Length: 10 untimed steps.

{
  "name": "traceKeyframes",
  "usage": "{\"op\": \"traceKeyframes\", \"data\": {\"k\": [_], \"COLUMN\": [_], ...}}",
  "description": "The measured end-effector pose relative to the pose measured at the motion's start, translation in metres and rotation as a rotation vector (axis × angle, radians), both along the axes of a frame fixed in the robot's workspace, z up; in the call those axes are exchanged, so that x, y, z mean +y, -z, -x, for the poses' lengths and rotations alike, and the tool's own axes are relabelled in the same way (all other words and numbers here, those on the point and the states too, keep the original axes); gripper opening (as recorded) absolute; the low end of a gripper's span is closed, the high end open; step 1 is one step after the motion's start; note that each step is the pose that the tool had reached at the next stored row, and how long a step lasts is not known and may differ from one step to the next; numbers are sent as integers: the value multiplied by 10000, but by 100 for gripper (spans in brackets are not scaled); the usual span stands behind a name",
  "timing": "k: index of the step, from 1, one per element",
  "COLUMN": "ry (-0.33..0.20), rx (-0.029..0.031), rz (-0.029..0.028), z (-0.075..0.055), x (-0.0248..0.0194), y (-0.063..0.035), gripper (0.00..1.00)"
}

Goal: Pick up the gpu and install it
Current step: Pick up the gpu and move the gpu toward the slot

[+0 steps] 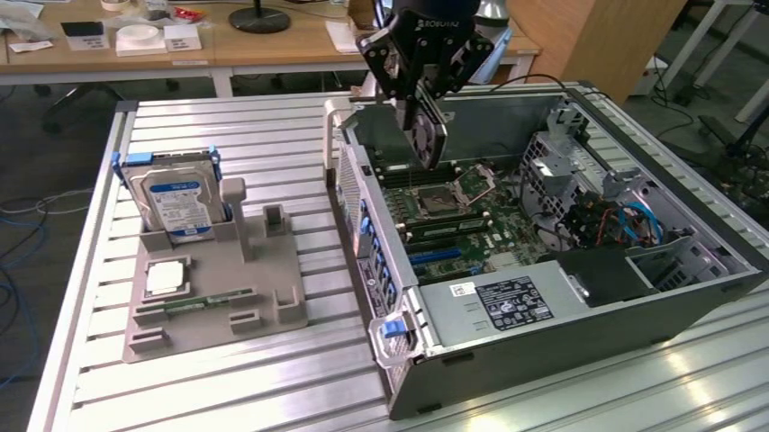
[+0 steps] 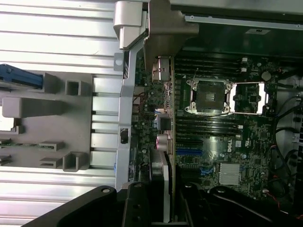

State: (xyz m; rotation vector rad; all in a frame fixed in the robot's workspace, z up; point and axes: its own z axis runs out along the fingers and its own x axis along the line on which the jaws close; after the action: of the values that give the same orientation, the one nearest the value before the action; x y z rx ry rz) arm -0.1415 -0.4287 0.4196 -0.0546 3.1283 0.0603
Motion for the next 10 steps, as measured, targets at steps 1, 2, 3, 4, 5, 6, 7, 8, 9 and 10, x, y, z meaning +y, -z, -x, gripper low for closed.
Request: {"op": "traceKeyframes", "data": {"k": [1,2,3,4,5,6,7,8,9,10], "ry": [-4,-9,-14,-18,-23,-29,-33,-36,-40,-44], "rx": [0,-1,0,0,0,0,0,-1,-1,-1], "rz": [0,-1,0,-1,-1,-1,-1,-1,-2,-1], "z": [-6,-13,-19,-24,-30,-37,-45,-53,-59,-63], "x": [0,0,0,0,0,0,1,1,0,0], "y": [0,1,1,2,2,2,2,3,4,3], "gripper": [28,28,28,28,28,28,28,28,28,28]}}
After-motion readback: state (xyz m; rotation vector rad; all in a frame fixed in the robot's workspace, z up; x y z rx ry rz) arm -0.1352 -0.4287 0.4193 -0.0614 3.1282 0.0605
